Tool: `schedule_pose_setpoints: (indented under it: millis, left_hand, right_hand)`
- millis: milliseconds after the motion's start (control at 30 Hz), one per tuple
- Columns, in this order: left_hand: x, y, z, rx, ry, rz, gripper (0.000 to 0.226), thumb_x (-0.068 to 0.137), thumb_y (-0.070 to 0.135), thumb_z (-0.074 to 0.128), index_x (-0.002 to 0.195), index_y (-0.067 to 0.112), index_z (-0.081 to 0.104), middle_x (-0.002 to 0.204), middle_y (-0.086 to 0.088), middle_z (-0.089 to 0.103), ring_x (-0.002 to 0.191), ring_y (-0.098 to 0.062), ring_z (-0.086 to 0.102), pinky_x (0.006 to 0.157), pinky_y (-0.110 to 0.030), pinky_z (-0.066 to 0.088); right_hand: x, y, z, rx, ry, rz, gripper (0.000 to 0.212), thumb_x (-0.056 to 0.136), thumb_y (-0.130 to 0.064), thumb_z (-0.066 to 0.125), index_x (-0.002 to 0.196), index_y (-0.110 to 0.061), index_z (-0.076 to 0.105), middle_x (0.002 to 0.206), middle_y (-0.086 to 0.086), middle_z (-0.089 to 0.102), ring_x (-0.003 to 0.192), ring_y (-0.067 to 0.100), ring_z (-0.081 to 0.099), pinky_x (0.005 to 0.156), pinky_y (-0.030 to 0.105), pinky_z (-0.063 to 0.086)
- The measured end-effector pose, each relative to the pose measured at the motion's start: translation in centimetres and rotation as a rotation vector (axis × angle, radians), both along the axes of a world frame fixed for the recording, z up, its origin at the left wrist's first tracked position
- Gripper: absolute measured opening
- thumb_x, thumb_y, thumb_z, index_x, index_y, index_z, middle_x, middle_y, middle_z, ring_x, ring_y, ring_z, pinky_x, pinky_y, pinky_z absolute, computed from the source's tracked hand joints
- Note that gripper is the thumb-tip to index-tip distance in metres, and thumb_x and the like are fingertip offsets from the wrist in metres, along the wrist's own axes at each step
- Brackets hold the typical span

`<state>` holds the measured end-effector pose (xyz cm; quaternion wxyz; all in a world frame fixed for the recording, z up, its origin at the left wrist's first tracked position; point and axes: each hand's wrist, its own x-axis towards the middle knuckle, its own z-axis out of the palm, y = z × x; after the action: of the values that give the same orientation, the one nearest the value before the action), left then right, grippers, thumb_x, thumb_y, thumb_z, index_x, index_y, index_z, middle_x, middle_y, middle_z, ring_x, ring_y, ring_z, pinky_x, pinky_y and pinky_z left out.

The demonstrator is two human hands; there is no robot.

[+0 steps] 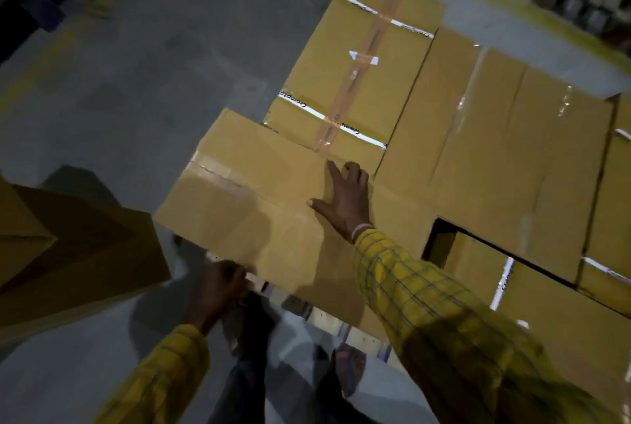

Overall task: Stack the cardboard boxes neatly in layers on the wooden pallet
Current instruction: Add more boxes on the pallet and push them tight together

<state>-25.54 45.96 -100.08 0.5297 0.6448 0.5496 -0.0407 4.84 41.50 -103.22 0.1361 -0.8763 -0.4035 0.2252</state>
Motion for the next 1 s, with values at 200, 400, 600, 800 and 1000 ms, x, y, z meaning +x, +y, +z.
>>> schedule_pose_setpoints:
  millis: [200, 400, 600, 800, 1000]
  left_hand:
    - [4.2, 10.8, -0.4, 0.614, 0.121, -0.298, 0.029, 0.096, 0.033, 0.069, 0.114, 0.010, 0.067, 0.104, -0.017, 0.069, 0.094, -0.037, 0.064, 0.081, -0.047, 0.053]
    - [9.4, 17.1, -3.1, 0.537, 0.331, -0.321, 0.100, 0.081, 0.062, 0.076, 0.159, 0.019, 0.031, 0.166, -0.024, 0.016, 0.152, -0.046, 0.015, 0.121, -0.062, 0.018]
    - [10.4, 18.0, -2.9, 0.508, 0.391, -0.255, 0.118, 0.066, 0.084, 0.072, 0.158, 0.034, 0.019, 0.161, -0.026, 0.017, 0.144, -0.054, 0.023, 0.113, -0.071, 0.021]
    - [10.7, 18.3, -2.5, 0.536, 0.315, -0.224, 0.112, 0.062, 0.074, 0.083, 0.152, 0.036, 0.028, 0.148, -0.028, 0.030, 0.134, -0.054, 0.033, 0.110, -0.070, 0.030]
    - [10.1, 18.7, -0.8, 0.522, 0.334, -0.275, 0.106, 0.065, 0.070, 0.084, 0.151, 0.038, 0.031, 0.147, -0.026, 0.031, 0.134, -0.052, 0.034, 0.111, -0.067, 0.031]
  right_hand:
    - [0.9, -8.4, -0.6, -0.121, -0.013, -0.189, 0.105, 0.078, -0.081, 0.063, 0.163, -0.035, 0.022, 0.169, 0.016, 0.008, 0.153, 0.045, 0.004, 0.118, 0.071, 0.000]
    - [0.3, -11.7, -0.8, -0.161, 0.049, -0.506, 0.123, 0.062, -0.094, 0.063, 0.162, -0.048, 0.009, 0.171, 0.011, -0.019, 0.153, 0.047, -0.020, 0.113, 0.079, -0.002]
    - [-0.9, -12.0, 0.3, -0.071, 0.150, -0.732, 0.119, 0.061, -0.082, 0.078, 0.159, -0.053, 0.017, 0.169, 0.015, -0.014, 0.150, 0.053, 0.011, 0.117, 0.067, 0.021]
    - [-0.2, -13.1, 1.5, -0.057, 0.174, -0.742, 0.115, 0.062, -0.079, 0.081, 0.158, -0.051, 0.024, 0.168, 0.012, -0.004, 0.150, 0.046, 0.017, 0.120, 0.059, 0.024]
    - [0.2, -15.3, 1.5, 0.080, 0.255, -0.693, 0.110, 0.065, -0.068, 0.087, 0.156, -0.052, 0.028, 0.167, 0.008, 0.004, 0.154, 0.037, 0.017, 0.120, 0.060, 0.029]
